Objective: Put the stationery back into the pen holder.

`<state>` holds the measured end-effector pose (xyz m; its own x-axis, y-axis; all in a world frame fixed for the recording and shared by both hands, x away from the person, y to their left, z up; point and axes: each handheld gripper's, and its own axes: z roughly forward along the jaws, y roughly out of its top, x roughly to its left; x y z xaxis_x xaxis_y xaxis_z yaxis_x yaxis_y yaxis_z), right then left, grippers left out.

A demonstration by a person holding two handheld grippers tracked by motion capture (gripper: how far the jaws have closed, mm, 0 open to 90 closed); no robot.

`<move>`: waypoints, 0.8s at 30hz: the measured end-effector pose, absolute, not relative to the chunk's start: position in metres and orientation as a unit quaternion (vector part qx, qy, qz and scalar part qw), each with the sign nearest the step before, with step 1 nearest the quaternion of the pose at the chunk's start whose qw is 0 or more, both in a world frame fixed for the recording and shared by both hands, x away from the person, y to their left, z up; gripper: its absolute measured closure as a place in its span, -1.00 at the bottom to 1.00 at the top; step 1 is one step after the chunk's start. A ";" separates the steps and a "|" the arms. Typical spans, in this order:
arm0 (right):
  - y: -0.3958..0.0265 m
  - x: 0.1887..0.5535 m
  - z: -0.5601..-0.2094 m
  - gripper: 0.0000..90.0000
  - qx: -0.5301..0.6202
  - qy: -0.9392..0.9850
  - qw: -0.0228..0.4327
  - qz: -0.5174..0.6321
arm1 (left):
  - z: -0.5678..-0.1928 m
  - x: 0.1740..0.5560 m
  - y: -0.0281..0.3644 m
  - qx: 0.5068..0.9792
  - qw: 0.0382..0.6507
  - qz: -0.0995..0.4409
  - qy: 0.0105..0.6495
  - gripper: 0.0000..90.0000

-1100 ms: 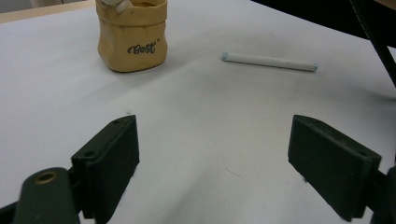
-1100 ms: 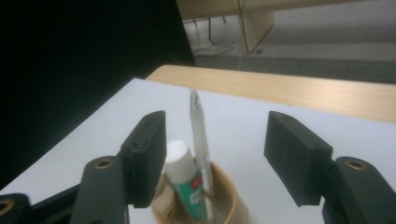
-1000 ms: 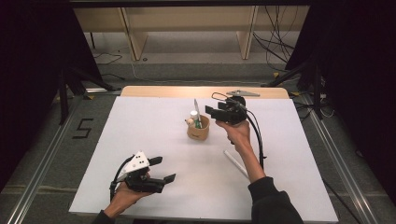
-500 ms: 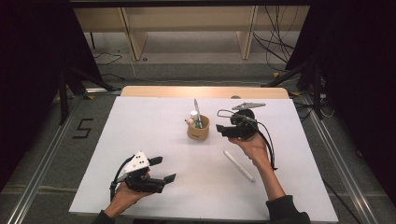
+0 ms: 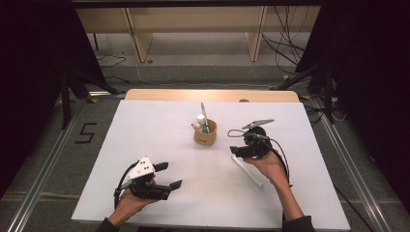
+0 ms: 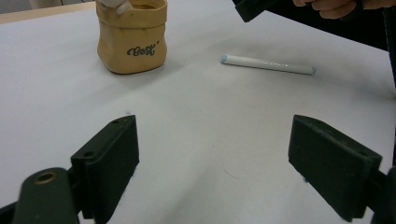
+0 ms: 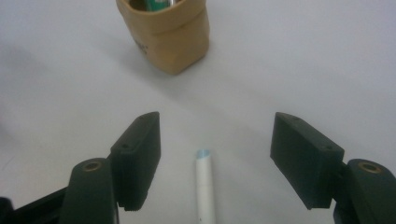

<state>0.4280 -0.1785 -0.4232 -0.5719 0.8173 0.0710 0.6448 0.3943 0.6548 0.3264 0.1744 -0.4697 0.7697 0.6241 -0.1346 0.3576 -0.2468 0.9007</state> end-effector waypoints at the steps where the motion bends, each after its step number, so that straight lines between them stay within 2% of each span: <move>1: -0.179 0.426 -0.425 -0.24 0.444 0.827 0.129 0.321 | -0.470 0.326 0.174 0.779 0.527 0.127 0.315 -0.64; 11: -0.180 0.424 -0.436 -0.22 0.443 0.844 0.102 0.284 | -0.469 0.326 0.176 0.777 0.530 0.128 0.314 -0.65; 24: -0.177 0.425 -0.449 -0.02 0.440 0.863 0.077 0.236 | -0.469 0.325 0.175 0.780 0.529 0.130 0.310 -0.65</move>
<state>0.4248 -0.1768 -0.4488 -0.6015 0.7953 0.0754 0.7231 0.5018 0.4747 0.3245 0.1747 -0.4688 0.7741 0.6207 -0.1246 0.3455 -0.2493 0.9047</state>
